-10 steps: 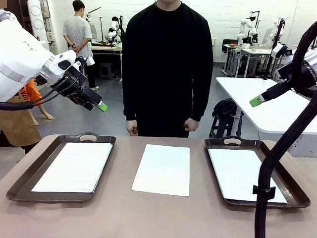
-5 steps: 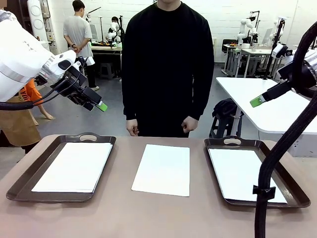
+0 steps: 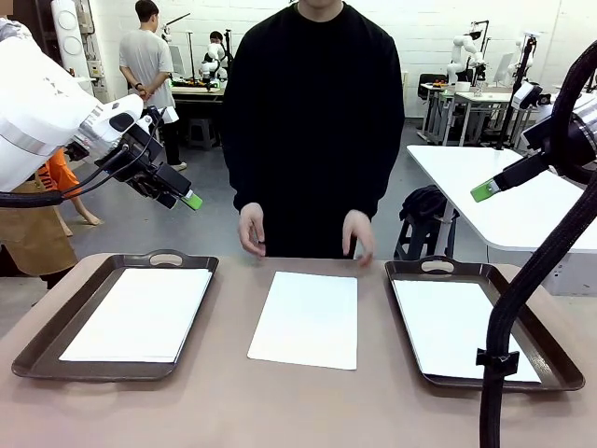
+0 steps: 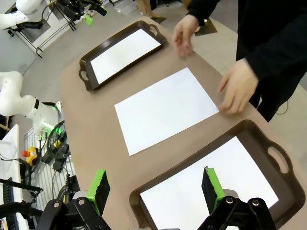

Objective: Sort the A4 documents.
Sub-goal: Receive the A4 Paper.

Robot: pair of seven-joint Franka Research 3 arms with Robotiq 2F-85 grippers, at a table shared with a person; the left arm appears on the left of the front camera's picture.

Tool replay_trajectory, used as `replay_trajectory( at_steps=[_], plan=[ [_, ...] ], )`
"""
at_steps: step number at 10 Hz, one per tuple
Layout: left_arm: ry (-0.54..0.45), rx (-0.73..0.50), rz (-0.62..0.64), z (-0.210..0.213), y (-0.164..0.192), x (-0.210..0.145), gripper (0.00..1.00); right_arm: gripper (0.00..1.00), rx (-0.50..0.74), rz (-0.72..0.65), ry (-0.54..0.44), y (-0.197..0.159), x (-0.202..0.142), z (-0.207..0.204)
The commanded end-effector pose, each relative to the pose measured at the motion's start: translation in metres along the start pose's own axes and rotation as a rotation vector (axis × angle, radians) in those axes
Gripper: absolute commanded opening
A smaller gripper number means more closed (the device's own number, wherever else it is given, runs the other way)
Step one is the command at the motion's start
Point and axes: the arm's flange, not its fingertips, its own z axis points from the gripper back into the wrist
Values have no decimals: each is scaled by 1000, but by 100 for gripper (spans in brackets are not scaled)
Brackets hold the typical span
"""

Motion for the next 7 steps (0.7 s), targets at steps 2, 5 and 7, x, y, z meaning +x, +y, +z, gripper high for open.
replay_trajectory(
  at_steps=[2,5,7],
  plan=[
    [-7,7,1,1,0,0,100,100,2,1,-3,1,1,-1],
    [-7,7,1,1,0,0,100,100,2,1,-3,1,1,-1],
    [-7,7,1,1,0,0,100,100,2,1,-3,1,1,-1]
  ],
)
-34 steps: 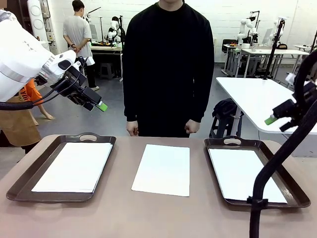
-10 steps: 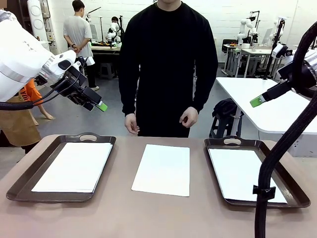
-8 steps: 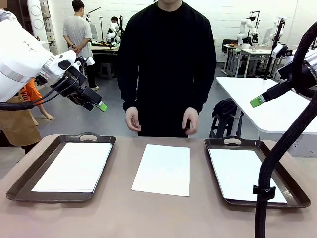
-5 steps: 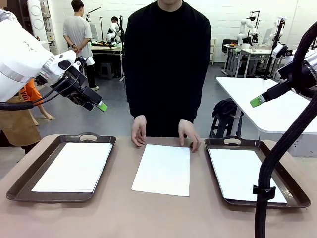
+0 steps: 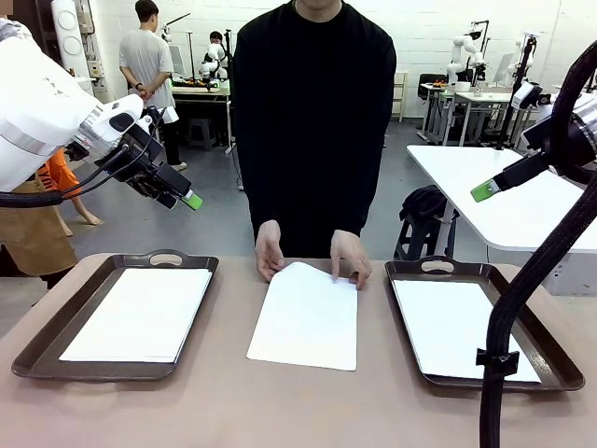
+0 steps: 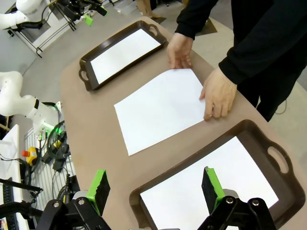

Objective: Sort the A4 documents.
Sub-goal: Receive the A4 Paper.

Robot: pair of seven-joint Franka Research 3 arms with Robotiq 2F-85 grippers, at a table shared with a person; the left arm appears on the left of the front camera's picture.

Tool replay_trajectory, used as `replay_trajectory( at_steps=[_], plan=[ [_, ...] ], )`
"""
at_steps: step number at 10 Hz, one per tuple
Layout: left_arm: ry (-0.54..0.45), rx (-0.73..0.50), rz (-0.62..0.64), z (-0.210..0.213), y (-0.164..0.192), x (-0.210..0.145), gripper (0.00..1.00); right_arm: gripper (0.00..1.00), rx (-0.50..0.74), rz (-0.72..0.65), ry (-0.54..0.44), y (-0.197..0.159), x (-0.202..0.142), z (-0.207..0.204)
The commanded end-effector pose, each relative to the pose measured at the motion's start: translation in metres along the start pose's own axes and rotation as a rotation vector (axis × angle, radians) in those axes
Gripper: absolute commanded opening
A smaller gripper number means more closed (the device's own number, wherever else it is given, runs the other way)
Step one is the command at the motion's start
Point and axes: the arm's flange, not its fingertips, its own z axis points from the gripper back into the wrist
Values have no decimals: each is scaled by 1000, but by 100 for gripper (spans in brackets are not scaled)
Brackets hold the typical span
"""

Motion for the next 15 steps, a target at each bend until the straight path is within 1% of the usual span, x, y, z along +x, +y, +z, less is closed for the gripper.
replay_trajectory(
  at_steps=[1,15],
  plan=[
    [-7,7,1,1,0,0,100,100,2,1,-3,1,1,-1],
    [-7,7,1,1,0,0,100,100,2,1,-3,1,1,-1]
  ],
)
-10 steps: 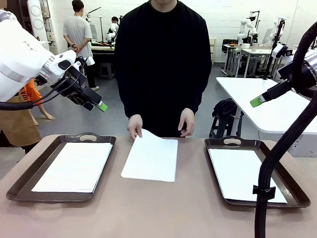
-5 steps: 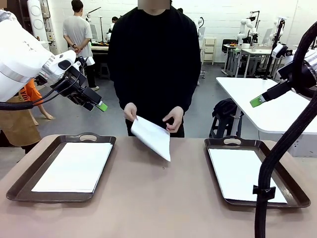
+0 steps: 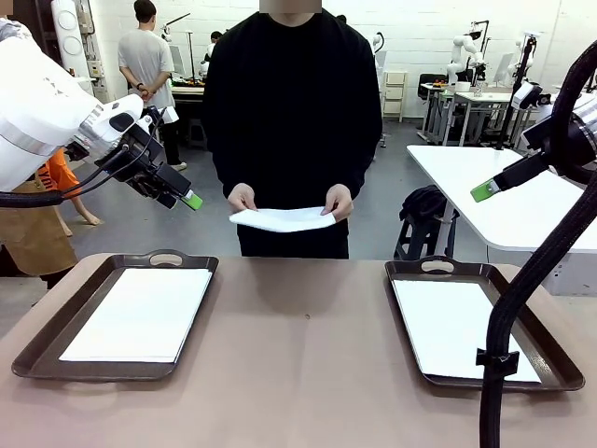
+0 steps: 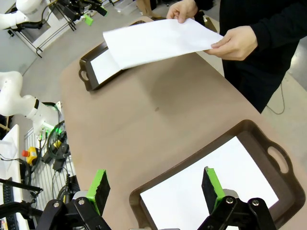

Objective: Sort the A4 documents.
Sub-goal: Receive the A4 Paper.

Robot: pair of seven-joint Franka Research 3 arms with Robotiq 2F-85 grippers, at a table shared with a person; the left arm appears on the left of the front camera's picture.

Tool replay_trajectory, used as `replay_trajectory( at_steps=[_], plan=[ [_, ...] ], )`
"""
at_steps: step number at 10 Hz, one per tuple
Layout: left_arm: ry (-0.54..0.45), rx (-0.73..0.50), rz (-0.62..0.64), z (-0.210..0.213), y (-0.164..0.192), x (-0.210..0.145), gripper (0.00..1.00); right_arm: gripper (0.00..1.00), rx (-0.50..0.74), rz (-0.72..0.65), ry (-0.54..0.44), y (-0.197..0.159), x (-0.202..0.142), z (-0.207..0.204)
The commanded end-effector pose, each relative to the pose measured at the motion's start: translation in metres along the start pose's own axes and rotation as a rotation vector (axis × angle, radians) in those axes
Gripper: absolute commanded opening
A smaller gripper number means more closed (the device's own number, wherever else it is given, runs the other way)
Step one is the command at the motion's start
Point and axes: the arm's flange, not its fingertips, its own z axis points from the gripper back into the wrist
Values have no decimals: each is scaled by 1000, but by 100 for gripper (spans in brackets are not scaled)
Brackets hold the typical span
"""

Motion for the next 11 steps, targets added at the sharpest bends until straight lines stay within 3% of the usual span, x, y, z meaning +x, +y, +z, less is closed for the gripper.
replay_trajectory(
  at_steps=[1,11],
  plan=[
    [-7,7,1,1,0,0,100,100,2,1,-3,1,1,-1],
    [-7,7,1,1,0,0,100,100,2,1,-3,1,1,-1]
  ],
)
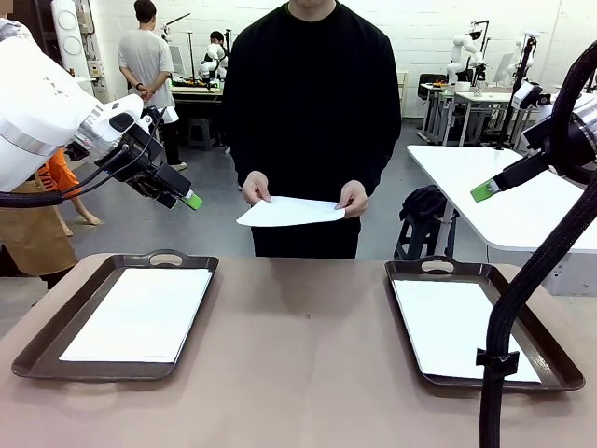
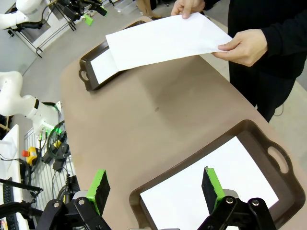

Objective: Sort the A4 documents.
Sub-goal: Receive the A4 Paper.

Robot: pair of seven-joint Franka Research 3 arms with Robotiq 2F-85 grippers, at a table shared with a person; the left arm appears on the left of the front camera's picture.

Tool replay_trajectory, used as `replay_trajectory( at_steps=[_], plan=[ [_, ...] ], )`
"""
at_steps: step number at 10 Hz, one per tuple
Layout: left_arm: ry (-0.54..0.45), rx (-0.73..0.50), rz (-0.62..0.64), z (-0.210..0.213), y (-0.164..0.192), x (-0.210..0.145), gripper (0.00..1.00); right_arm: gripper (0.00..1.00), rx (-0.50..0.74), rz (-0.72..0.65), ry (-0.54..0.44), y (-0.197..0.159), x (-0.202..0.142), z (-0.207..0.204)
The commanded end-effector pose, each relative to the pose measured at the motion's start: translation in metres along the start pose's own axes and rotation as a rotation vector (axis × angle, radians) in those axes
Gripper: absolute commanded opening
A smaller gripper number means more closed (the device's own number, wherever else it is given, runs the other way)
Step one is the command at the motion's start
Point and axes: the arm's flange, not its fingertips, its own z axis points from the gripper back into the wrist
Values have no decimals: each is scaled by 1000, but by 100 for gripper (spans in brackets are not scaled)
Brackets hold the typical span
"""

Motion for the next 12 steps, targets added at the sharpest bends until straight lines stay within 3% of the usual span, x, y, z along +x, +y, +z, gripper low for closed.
replay_trajectory(
  at_steps=[1,12],
  plan=[
    [-7,7,1,1,0,0,100,100,2,1,-3,1,1,-1],
    [-7,7,1,1,0,0,100,100,2,1,-3,1,1,-1]
  ],
)
